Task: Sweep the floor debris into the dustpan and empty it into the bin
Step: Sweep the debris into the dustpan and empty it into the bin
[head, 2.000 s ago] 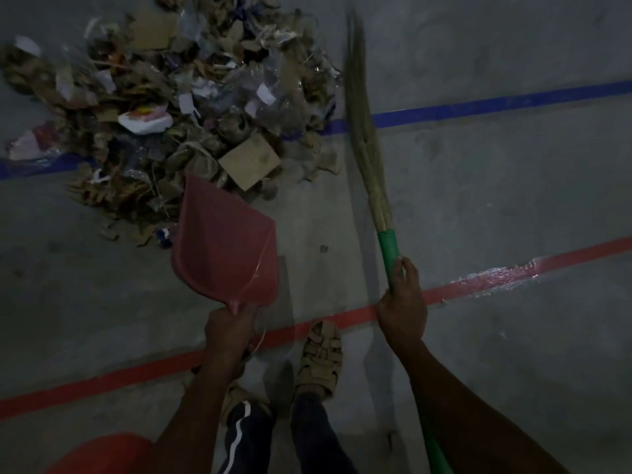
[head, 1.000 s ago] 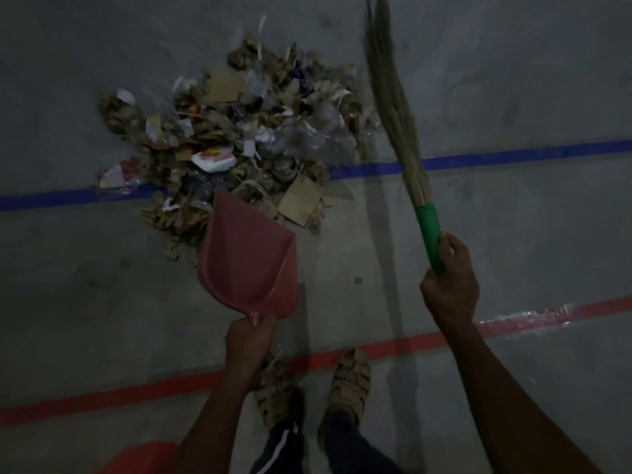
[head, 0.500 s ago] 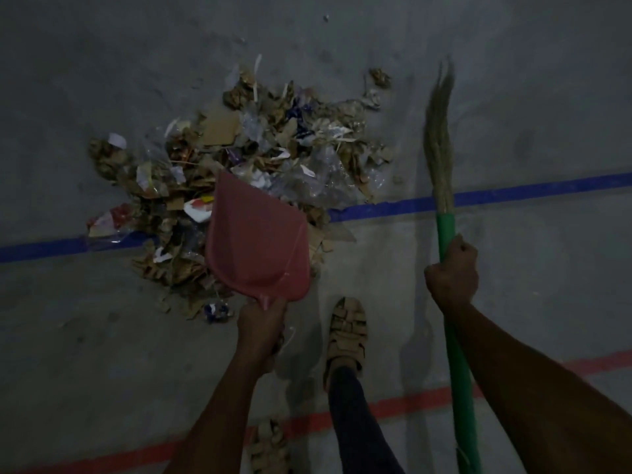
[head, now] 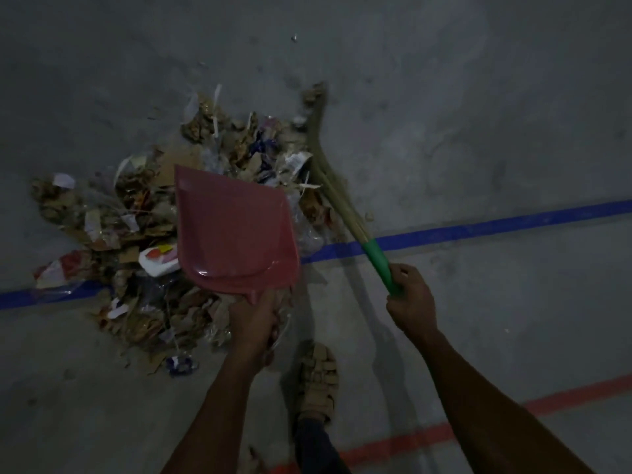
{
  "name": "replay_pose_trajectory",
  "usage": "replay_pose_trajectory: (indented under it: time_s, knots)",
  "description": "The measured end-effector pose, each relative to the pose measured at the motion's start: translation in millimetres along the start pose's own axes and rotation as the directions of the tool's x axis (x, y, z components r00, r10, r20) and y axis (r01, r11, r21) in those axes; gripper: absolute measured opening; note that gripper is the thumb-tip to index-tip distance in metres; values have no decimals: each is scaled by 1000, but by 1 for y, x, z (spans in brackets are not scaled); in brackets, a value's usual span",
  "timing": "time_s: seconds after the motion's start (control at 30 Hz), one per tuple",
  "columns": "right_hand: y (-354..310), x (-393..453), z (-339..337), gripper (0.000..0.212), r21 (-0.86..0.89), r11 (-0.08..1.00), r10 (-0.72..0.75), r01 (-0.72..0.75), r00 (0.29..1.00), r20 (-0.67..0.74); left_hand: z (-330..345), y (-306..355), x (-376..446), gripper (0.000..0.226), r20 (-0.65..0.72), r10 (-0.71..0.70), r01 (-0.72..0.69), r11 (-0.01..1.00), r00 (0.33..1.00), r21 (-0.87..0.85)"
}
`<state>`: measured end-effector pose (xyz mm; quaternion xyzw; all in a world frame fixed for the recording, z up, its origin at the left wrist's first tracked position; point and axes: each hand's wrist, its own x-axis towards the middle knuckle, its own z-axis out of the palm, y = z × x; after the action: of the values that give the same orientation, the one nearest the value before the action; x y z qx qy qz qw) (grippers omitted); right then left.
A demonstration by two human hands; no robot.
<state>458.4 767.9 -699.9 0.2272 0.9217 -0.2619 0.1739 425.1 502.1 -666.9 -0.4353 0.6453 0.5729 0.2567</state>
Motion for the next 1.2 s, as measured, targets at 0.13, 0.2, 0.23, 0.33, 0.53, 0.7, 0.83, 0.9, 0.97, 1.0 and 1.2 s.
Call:
replay_pose_trajectory:
  time_s: [0.13, 0.2, 0.23, 0.33, 0.53, 0.7, 0.83, 0.9, 0.97, 1.0, 1.2]
  knots:
    - [3, -6, -17, 64, 35, 999, -7, 13, 988, -154, -4, 28, 15, 39, -46, 41, -42, 999, 998, -9]
    - [-5, 3, -25, 64, 55, 998, 31, -20, 978, -205, -5, 44, 22, 36, -66, 85, -87, 996, 994, -22]
    - [-9, 10, -29, 65, 59, 998, 49, -36, 974, -221, -4, 51, 25, 35, -69, 103, -104, 994, 992, -20]
    - [-21, 42, -37, 70, 3, 999, 47, -47, 977, -208, -2, 67, 38, 31, -56, 119, -121, 992, 991, -36]
    - [-70, 142, -35, 68, -68, 996, 46, -53, 993, -106, 2, 74, 72, 23, -35, 128, -130, 989, 991, -63]
    - [-118, 204, -23, 57, -76, 995, 54, -64, 991, -124, 0, 65, 83, 30, -28, 79, -81, 992, 996, -94]
    - [-158, 239, -21, 47, -112, 992, 40, -55, 990, -133, -10, 60, 89, 36, -50, 31, -36, 993, 998, -113]
    - [-174, 254, -22, 46, -150, 987, 36, -55, 991, -125, -16, 61, 92, 37, -49, 6, -11, 994, 999, -105]
    - [-186, 265, -22, 43, -204, 977, 38, -63, 992, -123, -22, 64, 94, 38, -53, -24, 19, 995, 998, -94]
    - [-190, 269, -20, 42, -234, 971, 25, -51, 993, -115, -25, 67, 95, 40, -55, -35, 30, 995, 998, -94]
    - [-184, 258, -4, 43, -278, 960, -27, 2, 996, -85, -34, 85, 102, 27, -100, -15, 3, 993, 995, -118]
